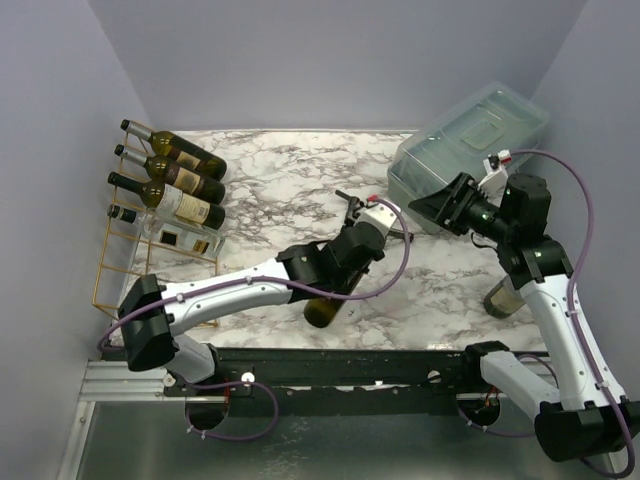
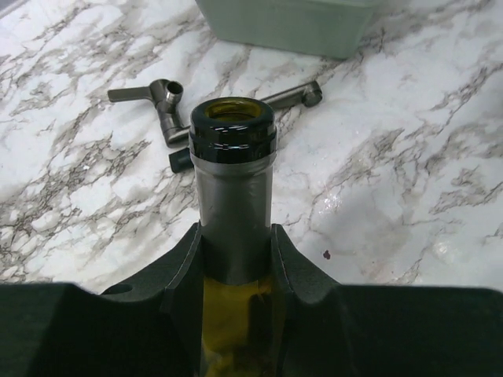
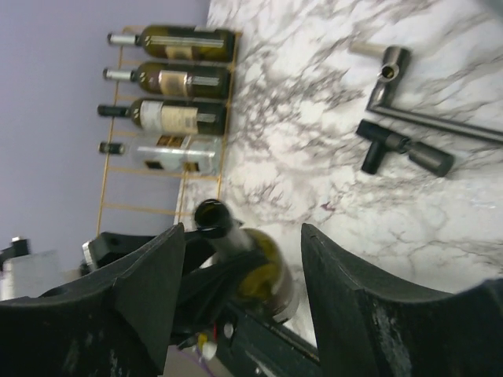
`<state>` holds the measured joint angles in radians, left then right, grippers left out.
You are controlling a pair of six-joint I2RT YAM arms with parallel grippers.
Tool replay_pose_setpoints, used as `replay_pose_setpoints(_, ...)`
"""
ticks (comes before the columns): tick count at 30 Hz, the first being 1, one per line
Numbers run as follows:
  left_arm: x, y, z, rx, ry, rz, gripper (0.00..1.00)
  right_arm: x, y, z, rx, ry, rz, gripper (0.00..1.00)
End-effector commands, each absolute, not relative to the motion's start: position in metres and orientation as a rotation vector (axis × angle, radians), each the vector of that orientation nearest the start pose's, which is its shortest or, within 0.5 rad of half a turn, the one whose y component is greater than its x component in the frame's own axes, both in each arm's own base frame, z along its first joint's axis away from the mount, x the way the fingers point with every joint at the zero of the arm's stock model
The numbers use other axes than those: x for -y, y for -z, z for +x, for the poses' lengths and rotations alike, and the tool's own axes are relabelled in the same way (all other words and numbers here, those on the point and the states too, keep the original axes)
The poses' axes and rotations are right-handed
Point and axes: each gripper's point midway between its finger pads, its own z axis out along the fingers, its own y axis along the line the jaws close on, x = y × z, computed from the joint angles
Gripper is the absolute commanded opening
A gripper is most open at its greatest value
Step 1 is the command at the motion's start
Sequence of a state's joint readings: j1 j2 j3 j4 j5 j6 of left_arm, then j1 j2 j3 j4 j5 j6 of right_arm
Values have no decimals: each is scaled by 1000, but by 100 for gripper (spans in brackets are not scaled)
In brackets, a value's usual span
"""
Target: Put the wine bottle on the wine rack
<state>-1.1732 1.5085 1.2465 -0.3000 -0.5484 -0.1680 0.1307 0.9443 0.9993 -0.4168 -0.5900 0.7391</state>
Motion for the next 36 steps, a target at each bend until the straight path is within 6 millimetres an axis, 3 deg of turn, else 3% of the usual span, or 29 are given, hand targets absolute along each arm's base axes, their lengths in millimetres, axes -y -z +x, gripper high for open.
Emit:
replay_pose_setpoints(1,333,-284,257,-1837,364,466,0,-118,-304,286,-1986,-875,425,63)
replay_pose_setpoints(9,258,-322,285,-1889,490,190,0,-119,-288,286,-2029,-872,426,62)
replay_pose_setpoints(16,193,-346,302,-1914,421,52,0,-129,-270,285,-2085,-931,416,62)
replay_pose_setpoints(25,96,-353,314,-1931,225,-175,0,-135,-254,285,-2118,-969,405,61)
replay_pose_setpoints(30,35,-356,312,-1834,81,-379,0,-138,-250,283,-2135,-983,388,61)
replay_pose_setpoints(36,-20,-360,302,-1678,-57,-611,0,-138,-240,278,-2153,-982,382,61)
